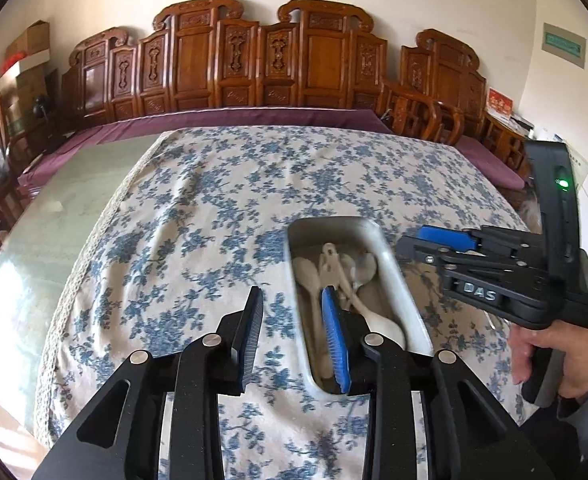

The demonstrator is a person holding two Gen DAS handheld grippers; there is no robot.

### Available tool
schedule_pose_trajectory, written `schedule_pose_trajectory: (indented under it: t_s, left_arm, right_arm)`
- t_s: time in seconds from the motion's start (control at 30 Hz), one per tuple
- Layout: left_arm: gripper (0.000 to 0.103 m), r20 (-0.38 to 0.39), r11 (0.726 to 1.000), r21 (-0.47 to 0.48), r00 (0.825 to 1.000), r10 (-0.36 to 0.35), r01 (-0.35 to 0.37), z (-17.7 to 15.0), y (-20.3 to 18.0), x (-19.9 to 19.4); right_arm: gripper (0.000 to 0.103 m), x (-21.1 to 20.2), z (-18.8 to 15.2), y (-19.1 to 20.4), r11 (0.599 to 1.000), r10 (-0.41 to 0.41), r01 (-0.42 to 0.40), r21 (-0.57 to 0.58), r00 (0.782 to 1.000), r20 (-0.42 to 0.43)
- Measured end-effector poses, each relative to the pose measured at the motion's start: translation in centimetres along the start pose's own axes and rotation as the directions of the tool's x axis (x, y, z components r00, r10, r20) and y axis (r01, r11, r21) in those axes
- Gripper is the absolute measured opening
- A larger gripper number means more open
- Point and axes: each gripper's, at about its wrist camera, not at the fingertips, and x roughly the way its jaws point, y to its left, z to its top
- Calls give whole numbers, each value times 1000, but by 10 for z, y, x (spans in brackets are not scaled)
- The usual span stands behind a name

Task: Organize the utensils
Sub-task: 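Open the left tool to drop the white fork while the right tool releases the metal spoon into the tray, then grasp the wooden chopstick on the cloth with the right tool and lift it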

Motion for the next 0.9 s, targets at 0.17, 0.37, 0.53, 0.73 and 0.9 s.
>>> schedule_pose_trajectory:
  t_s: [0.17, 0.37, 0.53, 0.73, 0.9]
  left_arm:
    - [32, 0, 999, 32, 1000, -27, 27, -1, -24, 1]
    - [33, -17, 997, 59, 999, -48, 49, -2, -52, 10]
    - [48, -35, 994, 92, 998, -52, 55, -2, -78, 24]
    - [48, -75, 991, 117, 996, -55, 64, -3, -103, 45]
    - [48, -110, 986, 154, 993, -50, 67, -6, -124, 63]
  right_arm:
    - [37, -25, -27, -41, 998, -68, 68, 7, 998, -5]
    - [36, -35, -65, -107, 987, -140, 143, 72, 989, -42]
    - [29, -28, -91, -148, 978, -160, 168, 125, 984, -77]
    - [24, -10, -110, -173, 979, -129, 146, 139, 984, -123]
    - [22, -5, -108, -176, 986, -99, 112, 127, 990, -102]
